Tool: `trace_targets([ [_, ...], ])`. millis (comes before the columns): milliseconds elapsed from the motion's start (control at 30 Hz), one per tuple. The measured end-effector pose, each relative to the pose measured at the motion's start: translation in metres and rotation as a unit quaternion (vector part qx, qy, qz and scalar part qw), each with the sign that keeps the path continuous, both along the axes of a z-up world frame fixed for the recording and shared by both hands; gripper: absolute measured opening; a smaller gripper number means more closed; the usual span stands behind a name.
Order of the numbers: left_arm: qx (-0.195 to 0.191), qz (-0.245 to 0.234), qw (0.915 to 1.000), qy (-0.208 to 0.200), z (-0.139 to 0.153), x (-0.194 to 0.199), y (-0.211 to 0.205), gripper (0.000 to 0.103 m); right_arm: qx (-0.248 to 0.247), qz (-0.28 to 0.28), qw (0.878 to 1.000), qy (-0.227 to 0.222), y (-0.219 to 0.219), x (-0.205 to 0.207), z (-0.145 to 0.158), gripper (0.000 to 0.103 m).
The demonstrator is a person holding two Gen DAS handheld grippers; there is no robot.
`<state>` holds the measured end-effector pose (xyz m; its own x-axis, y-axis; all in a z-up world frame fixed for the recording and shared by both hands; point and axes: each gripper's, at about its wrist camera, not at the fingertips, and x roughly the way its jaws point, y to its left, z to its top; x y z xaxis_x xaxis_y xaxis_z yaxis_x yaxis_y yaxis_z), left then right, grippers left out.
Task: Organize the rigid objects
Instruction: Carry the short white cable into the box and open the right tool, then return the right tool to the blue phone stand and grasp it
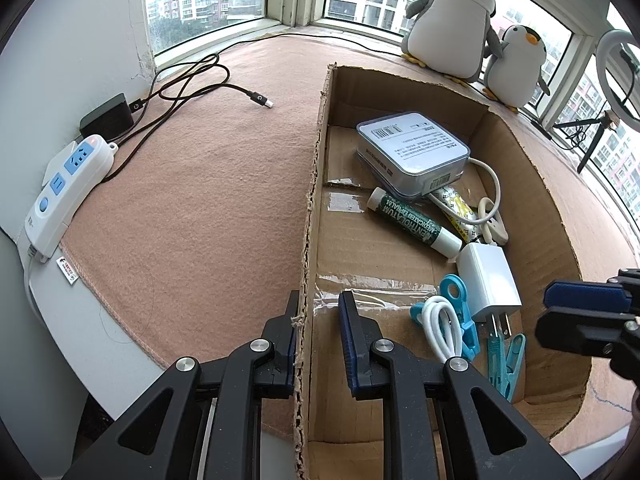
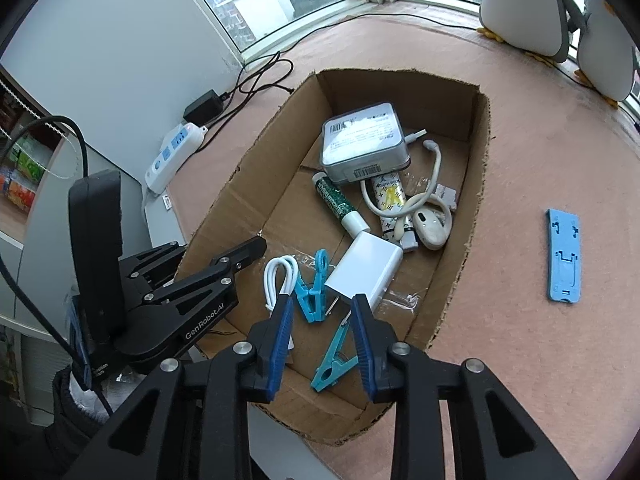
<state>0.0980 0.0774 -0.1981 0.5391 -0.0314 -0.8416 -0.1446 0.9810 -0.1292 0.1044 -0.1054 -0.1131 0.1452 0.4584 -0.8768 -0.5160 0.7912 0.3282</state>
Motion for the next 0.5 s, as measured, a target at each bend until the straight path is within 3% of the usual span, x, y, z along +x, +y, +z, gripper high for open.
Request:
trace_targets([
  [167, 0.000, 0.000, 1.0000, 0.000, 0.000, 0.000, 0.000, 0.019, 0.011, -0.017, 1.000, -0.012, -0.016, 0.003, 0.011, 0.034],
  [500, 0.000, 0.000, 1.0000, 0.000, 0.000, 0.000, 0.000, 0.019, 0.026, -0.132, 0.990, -0.051, -0.093, 0.037, 0.037, 0.063],
])
